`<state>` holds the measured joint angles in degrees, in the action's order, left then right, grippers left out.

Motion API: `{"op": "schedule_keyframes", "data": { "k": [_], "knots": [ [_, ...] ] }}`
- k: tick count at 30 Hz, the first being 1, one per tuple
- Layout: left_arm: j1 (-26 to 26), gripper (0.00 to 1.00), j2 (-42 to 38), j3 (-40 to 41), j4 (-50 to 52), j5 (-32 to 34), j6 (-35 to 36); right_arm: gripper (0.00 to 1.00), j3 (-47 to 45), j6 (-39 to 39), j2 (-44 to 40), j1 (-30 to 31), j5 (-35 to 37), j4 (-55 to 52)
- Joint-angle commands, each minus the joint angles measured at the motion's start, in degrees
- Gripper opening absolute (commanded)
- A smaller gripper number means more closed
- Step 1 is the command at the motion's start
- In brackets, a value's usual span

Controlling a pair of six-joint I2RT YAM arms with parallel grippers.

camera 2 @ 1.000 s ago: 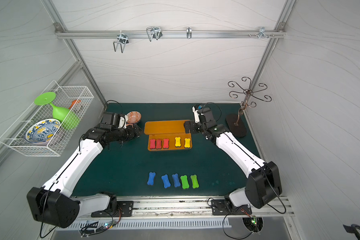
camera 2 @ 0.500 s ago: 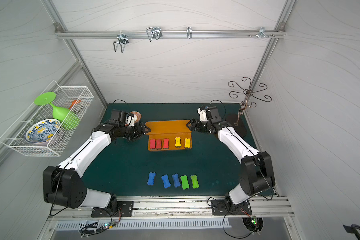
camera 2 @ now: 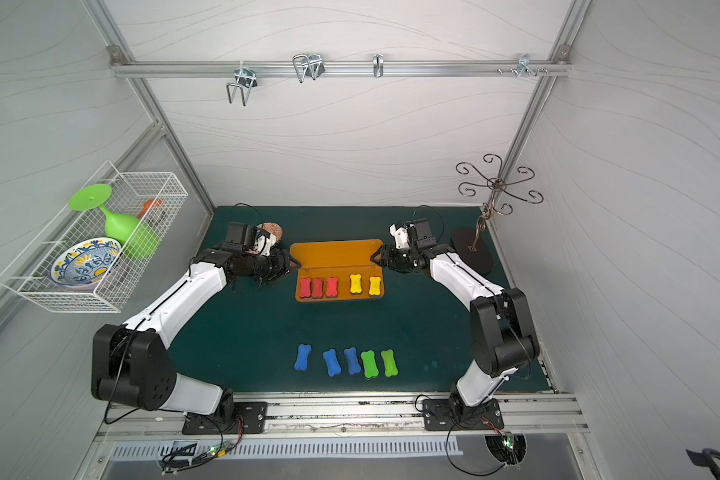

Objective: Remove the whiteboard erasers from the shelf
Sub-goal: Adjust the shelf at the center of the board.

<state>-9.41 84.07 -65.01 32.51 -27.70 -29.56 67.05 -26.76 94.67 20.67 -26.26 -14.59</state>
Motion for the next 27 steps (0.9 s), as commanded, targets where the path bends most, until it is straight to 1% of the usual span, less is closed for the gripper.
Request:
{"op": "schedule_keyframes", "data": {
  "k": [1,5,7,10,14,17,19,20,22,23,27],
  "knots": [
    [0.16,0.58,0.61,-1.19,-1.18,1.67,1.52,0.50,1.39,-0.57,1.92,0.25,-1.52,1.84],
    [0.13,0.53,0.65,-0.96,-2.29,1.25,1.44,0.39,3.46,-0.81,3.59,0.08,-1.47,2.11],
    [0.18,0.50,0.65,-0.99,-2.94,0.87,1.27,0.35,4.92,-0.84,4.55,0.08,-1.52,2.20],
    [0.15,0.48,1.02,-0.91,-3.72,0.54,1.11,0.32,7.40,-0.92,6.43,0.11,-1.47,1.85],
    [0.18,0.47,2.42,-1.30,-4.60,0.55,0.92,0.31,11.31,-1.06,9.57,0.24,-1.67,1.77],
    [0.16,0.45,3.84,-2.16,-5.04,0.05,0.58,0.32,14.30,-0.66,12.00,0.31,-1.43,1.15],
    [0.18,0.45,4.21,-2.49,-5.09,-0.11,0.56,0.35,15.64,0.16,12.56,0.01,-0.82,-0.41],
    [0.17,0.45,4.13,-2.42,-5.09,-0.07,0.56,0.39,15.61,0.51,12.25,-0.34,-0.63,-1.01],
    [0.18,0.45,3.65,-1.97,-5.31,0.10,0.64,0.47,14.23,0.83,10.50,-1.60,-0.46,-1.14],
    [0.18,0.45,3.36,-1.56,-5.47,0.28,0.49,0.49,13.05,0.94,9.40,-2.41,-0.50,-1.19],
    [0.18,0.45,3.05,-0.95,-6.07,0.28,-0.19,0.52,6.88,1.27,4.74,-5.41,-0.46,-0.77]
  ]
}}
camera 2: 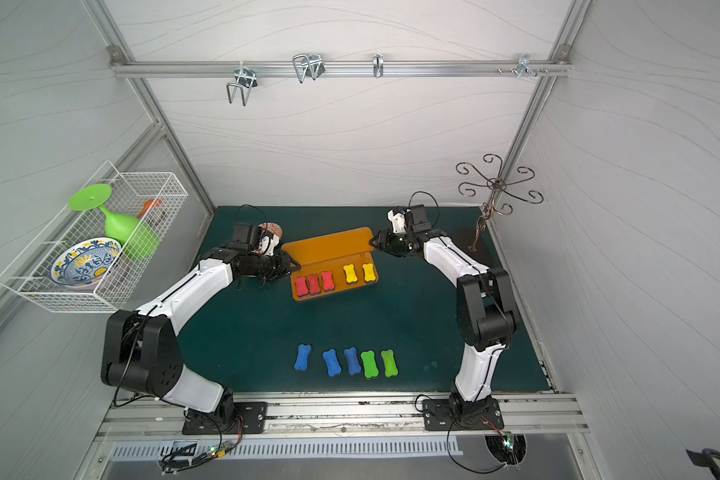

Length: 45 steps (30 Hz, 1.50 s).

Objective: Remove the whiteboard erasers from the shelf
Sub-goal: Adjust the shelf at the center of the board, then pick up the whiteboard eraser from the shelf.

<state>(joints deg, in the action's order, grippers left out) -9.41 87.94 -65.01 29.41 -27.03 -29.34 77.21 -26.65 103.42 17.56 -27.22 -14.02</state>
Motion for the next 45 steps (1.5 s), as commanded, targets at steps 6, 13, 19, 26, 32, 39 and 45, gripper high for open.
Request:
{"op": "schedule_keyframes", "data": {
  "k": [6,13,19,26,32,39,45],
  "knots": [
    [0.18,0.45,-1.26,-0.72,-3.16,0.07,-0.63,0.48,-11.89,0.57,-5.68,-4.15,-1.42,2.34],
    [0.12,0.45,-0.75,-1.07,-3.04,-0.23,-0.54,0.44,-10.78,0.25,0.89,1.20,-1.62,5.50],
    [0.14,0.45,-0.83,-1.17,-2.91,-0.29,-0.32,0.42,-7.55,-0.16,6.39,2.79,-1.81,5.67],
    [0.15,0.45,-0.49,-1.09,-3.04,-0.68,-0.45,0.41,-5.82,0.55,9.52,4.15,-1.12,4.89],
    [0.18,0.45,-0.58,-0.82,-3.15,-0.90,-0.45,0.41,-4.60,1.80,10.47,4.53,1.04,3.32],
    [0.36,0.45,-0.75,-0.75,-3.18,-1.11,-0.54,0.35,-4.28,3.18,11.85,5.38,3.74,1.77],
    [0.79,0.45,-1.11,-0.38,-3.39,-1.39,-0.63,0.15,-4.76,3.45,12.04,5.38,4.63,0.98]
  ]
}}
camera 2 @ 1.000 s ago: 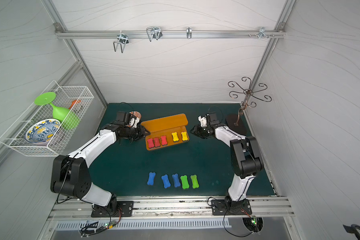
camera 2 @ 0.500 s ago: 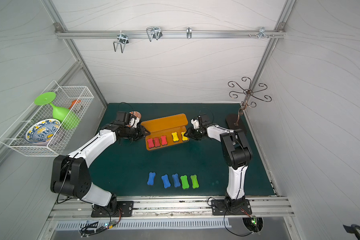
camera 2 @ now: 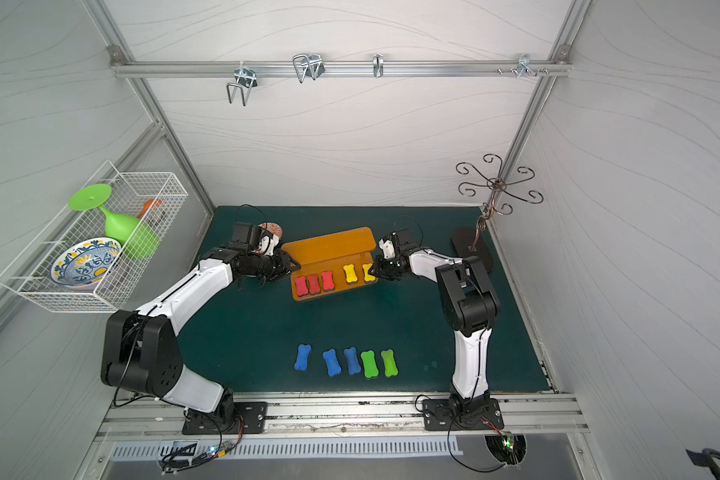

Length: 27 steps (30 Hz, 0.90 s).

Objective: Remove the whiteboard erasers from the shelf
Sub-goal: Pick up the whiteboard eraser from the shelf, then place the whiteboard eraser at the center of the board.

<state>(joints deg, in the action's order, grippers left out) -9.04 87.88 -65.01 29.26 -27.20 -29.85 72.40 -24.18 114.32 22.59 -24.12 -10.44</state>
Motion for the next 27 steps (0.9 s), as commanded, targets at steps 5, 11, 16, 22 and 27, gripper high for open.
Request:
{"op": "schedule_keyframes", "data": {
  "k": [5,11,16,22,27],
  "knots": [
    [1.02,0.45,-1.56,0.06,-3.46,-1.51,-0.13,0.00,-0.03,0.48,0.91,0.53,1.00,-3.12],
    [1.55,0.45,-2.00,0.44,-3.68,-2.02,-0.30,0.00,-2.00,-0.25,-2.67,0.54,0.48,-4.04],
    [1.66,0.45,-2.12,0.68,-3.95,-2.32,-0.30,0.00,-7.57,-0.14,-10.34,0.46,1.49,-6.16],
    [1.74,0.45,-2.27,0.68,-4.04,-2.38,-0.30,0.00,-19.32,-0.58,-21.25,0.78,3.07,-9.33],
    [1.72,0.45,-2.12,0.56,-3.91,-2.27,-0.13,0.00,-27.96,-1.94,-28.27,2.72,4.41,-10.31]
  ]
}}
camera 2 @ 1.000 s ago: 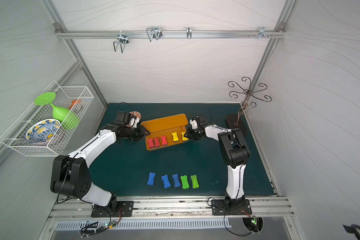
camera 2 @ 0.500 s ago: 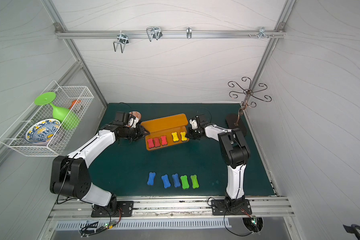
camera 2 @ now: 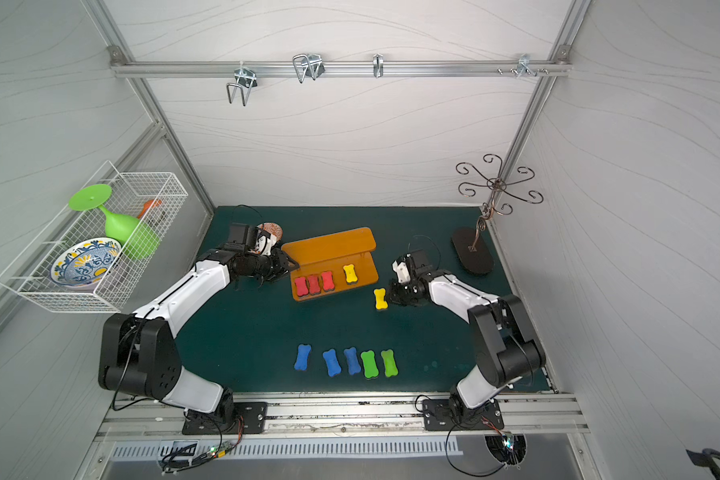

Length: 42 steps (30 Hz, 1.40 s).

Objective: Remove the whiteboard erasers from the shelf
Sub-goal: Place the whiteboard eraser at the center of the board.

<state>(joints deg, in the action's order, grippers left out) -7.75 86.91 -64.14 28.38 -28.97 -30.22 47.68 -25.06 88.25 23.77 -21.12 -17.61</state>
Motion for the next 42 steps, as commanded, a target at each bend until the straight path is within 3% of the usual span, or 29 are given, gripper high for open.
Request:
{"op": "schedule_keyframes", "data": {
  "k": [1,12,18,21,29,42],
  "knots": [
    [0.44,0.45,-1.13,-0.29,-3.00,-0.51,0.25,0.00,-4.52,-1.29,-2.94,2.03,1.61,-3.33],
    [0.45,0.45,-0.52,-0.81,-2.59,0.07,0.69,0.01,-9.60,-1.45,-6.32,2.94,2.53,-3.29],
    [0.41,0.45,-0.95,-0.92,-2.19,0.70,1.02,0.34,-6.83,-0.19,-6.44,2.78,2.01,-5.54],
    [0.44,0.46,-1.63,-0.93,-1.85,1.40,1.28,0.41,-4.33,0.14,-6.33,2.30,0.47,-6.02],
    [1.80,0.46,-2.16,-1.14,-0.79,3.35,1.18,0.45,5.63,-1.23,1.41,1.68,-5.96,1.84],
    [2.39,0.46,-0.17,-1.25,-0.88,2.63,1.30,0.48,10.18,-9.81,11.93,0.82,-5.49,19.54]
  ]
}}
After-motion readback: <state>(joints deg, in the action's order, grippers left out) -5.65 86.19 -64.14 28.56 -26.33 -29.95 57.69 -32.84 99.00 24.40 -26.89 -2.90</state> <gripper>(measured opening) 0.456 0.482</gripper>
